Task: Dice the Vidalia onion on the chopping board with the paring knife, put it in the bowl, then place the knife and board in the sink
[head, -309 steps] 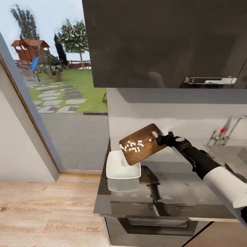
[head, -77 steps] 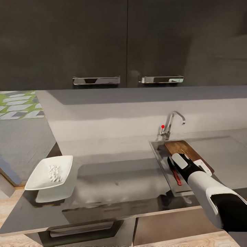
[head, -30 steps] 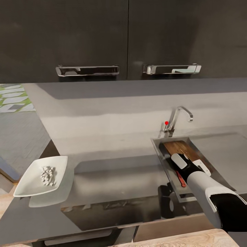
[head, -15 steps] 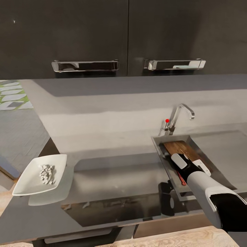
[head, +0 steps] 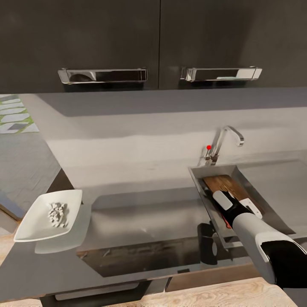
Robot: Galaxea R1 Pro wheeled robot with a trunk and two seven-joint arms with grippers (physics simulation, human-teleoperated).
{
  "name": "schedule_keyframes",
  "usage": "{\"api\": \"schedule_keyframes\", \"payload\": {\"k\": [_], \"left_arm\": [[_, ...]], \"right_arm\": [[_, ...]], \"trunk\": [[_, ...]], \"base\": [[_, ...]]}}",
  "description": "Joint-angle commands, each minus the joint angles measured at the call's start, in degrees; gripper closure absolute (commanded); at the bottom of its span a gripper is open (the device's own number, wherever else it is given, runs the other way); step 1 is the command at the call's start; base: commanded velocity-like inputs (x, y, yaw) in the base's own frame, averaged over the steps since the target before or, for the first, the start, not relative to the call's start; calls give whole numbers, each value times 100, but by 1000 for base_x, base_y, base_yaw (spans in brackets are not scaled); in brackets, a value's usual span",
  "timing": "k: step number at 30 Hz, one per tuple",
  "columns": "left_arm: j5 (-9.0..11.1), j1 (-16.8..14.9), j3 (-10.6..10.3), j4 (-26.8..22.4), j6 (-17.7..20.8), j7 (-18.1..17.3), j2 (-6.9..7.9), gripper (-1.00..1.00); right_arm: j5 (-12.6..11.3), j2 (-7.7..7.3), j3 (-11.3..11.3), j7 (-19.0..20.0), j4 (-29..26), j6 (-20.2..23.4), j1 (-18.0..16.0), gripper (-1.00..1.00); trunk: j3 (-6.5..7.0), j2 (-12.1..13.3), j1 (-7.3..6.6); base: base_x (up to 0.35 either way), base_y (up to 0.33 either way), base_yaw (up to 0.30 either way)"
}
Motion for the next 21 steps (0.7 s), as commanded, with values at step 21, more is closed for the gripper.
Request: {"api": "schedule_keyframes", "payload": {"k": [21], "left_arm": [[50, 2, 21, -7, 2, -50, -6, -100]], "right_arm": [[-51, -7, 51, -19, -13, -33, -6, 100]], "trunk": [[-112, -11, 3]], "base": [[0, 0, 0]]}}
